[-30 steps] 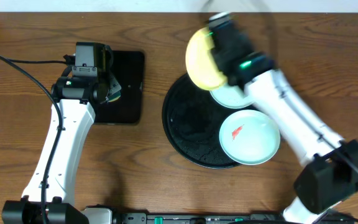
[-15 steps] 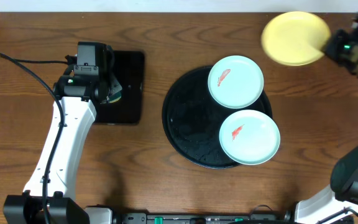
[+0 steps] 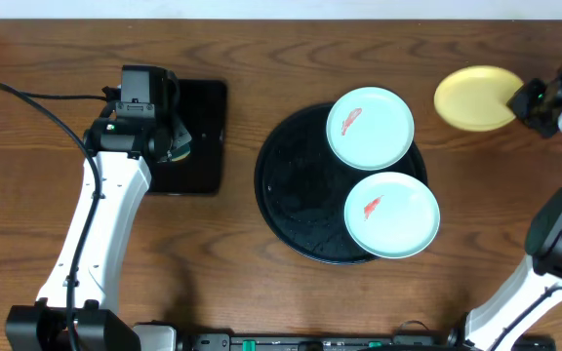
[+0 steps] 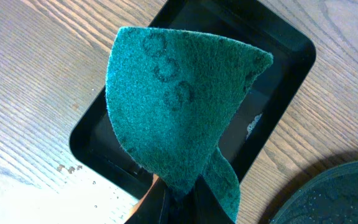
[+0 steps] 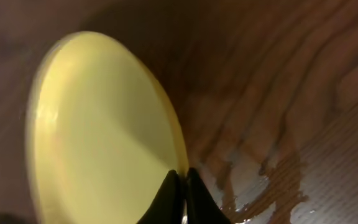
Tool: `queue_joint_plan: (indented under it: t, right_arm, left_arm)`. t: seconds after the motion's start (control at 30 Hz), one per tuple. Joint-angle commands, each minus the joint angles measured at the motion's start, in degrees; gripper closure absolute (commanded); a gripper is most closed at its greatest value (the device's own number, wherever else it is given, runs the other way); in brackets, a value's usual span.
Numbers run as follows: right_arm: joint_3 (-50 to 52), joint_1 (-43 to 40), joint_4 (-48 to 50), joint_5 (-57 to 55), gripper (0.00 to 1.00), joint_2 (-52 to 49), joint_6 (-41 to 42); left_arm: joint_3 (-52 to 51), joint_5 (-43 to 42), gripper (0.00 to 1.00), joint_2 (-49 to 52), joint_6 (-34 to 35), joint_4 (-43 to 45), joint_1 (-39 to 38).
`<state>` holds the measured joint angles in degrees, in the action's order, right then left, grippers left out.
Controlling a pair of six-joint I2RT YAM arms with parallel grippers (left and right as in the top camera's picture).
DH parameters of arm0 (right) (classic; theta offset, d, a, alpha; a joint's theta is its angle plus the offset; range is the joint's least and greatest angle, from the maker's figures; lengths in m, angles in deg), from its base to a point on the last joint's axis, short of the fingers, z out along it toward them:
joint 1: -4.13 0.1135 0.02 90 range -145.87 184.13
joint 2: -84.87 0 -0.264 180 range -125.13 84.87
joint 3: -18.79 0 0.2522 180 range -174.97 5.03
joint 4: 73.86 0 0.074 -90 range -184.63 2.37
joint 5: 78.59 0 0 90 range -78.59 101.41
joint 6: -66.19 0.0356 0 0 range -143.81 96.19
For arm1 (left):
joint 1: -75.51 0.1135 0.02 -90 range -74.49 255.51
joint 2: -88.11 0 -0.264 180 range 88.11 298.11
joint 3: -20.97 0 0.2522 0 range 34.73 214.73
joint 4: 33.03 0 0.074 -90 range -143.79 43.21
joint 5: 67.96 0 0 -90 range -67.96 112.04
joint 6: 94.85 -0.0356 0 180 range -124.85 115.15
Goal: Clean dirty plates on tray and stack at the side
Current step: 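Set the yellow plate down on the table at the top right, then move the right gripper to grip the rim of the upper green plate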
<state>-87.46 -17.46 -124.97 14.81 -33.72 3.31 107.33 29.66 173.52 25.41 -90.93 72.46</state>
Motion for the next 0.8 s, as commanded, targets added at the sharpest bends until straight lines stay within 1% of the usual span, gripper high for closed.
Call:
queue_joint_plan:
  t: [0.0,0.07,0.13,0.2,0.3,0.4,0.43,0.47,0.5,0.67,0.77]
  right_arm:
    - [0.3,0.3,0.3,1.2,0.82,-1.1,-2.1]
    - [0.2,0.3,0.2,4.8,0.73,-1.0,-5.9]
    - [0.2,0.3,-0.1,11.0,0.57,-0.2,-8.4]
    - [0.2,0.3,-0.3,17.9,0.44,1.0,-8.8]
    - [0.2,0.8,-0.3,28.5,0.42,3.1,-9.7]
    - [0.2,3.1,-1.0,31.5,0.40,4.7,-11.7]
    - [0.2,4.3,-1.6,31.1,0.28,4.9,-12.8]
    - [0.2,5.9,-2.3,30.0,0.20,4.9,-13.9]
    - [0.3,7.5,-3.1,27.9,0.01,4.8,-14.7]
    - [0.5,15.3,-7.2,15.9,0.01,3.1,-20.3]
    - [0.5,19.1,-6.7,14.1,0.01,1.7,-24.6]
  left_arm:
    - [-0.2,0.3,0.93,0.4,0.9,0.0,0.2]
    - [-0.2,0.3,0.93,0.4,0.9,0.0,0.2]
    - [-0.2,0.3,0.93,0.4,0.9,0.0,0.2]
    - [-0.2,0.3,0.93,0.4,0.9,0.1,0.2]
    - [-0.2,0.3,0.92,0.4,0.9,0.0,0.2]
    - [-0.2,0.3,0.92,0.4,0.9,0.1,0.2]
    - [-0.2,0.3,0.92,0.4,0.9,0.1,0.2]
    - [-0.2,0.3,0.92,0.4,0.9,0.1,0.2]
    - [-0.2,0.3,0.92,0.4,0.9,0.2,0.2]
    - [-0.2,0.3,0.92,0.4,0.9,0.0,0.2]
    - [-0.2,0.3,0.92,0.4,0.9,-0.2,0.2]
